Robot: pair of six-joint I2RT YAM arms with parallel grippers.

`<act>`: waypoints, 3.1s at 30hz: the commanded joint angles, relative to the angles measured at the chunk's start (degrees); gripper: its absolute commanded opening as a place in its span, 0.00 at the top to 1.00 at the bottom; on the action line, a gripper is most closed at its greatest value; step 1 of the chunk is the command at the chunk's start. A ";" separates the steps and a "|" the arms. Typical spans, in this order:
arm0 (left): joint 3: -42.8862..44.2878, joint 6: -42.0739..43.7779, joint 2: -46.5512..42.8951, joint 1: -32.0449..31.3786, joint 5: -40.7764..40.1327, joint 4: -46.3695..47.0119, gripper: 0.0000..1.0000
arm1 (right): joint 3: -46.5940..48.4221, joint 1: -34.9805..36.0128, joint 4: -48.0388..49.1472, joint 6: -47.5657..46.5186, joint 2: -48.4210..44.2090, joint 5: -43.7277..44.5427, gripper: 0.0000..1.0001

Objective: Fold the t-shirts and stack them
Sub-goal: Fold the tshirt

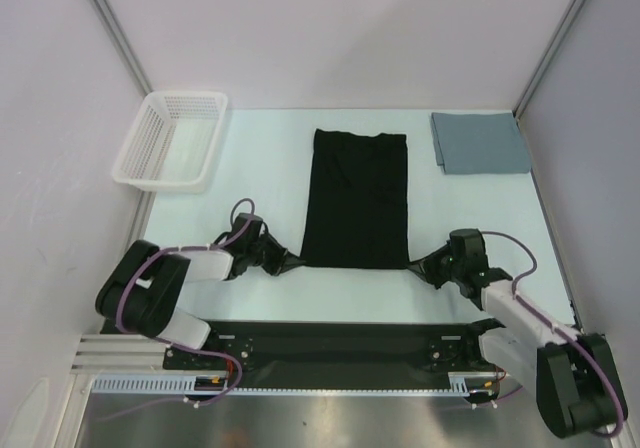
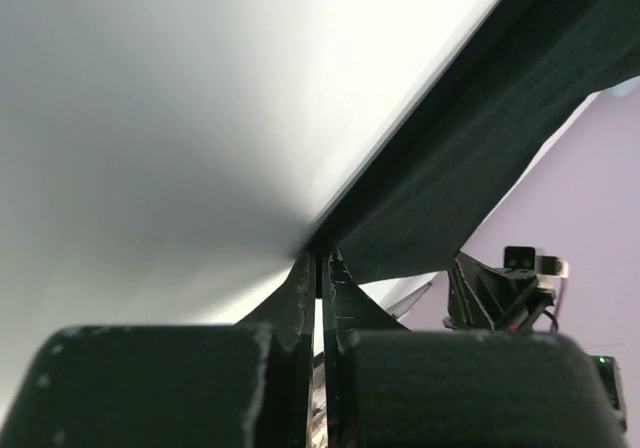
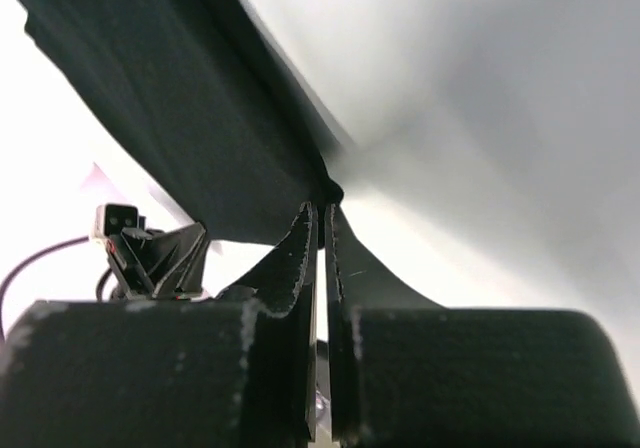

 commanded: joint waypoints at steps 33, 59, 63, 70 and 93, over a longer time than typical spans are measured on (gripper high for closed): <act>7.53 7.54 -36.67 -12.70 -15.32 -33.67 1.00 | 10.77 30.98 -24.16 5.24 -18.77 11.16 1.00; 63.62 20.48 22.52 3.73 -0.29 -20.49 1.00 | 63.51 -10.66 -21.14 -27.75 43.99 -20.33 1.00; 65.29 20.48 26.82 4.26 2.60 -17.32 1.00 | 65.09 -11.81 -21.05 -27.31 46.98 -21.21 1.00; 68.81 20.13 32.89 4.53 5.60 -13.90 1.00 | 65.71 -13.66 -20.70 -27.66 49.62 -20.69 1.00; 77.60 18.73 43.97 5.93 2.87 -15.21 1.00 | 78.54 -15.94 -22.81 -28.36 64.03 -21.39 1.00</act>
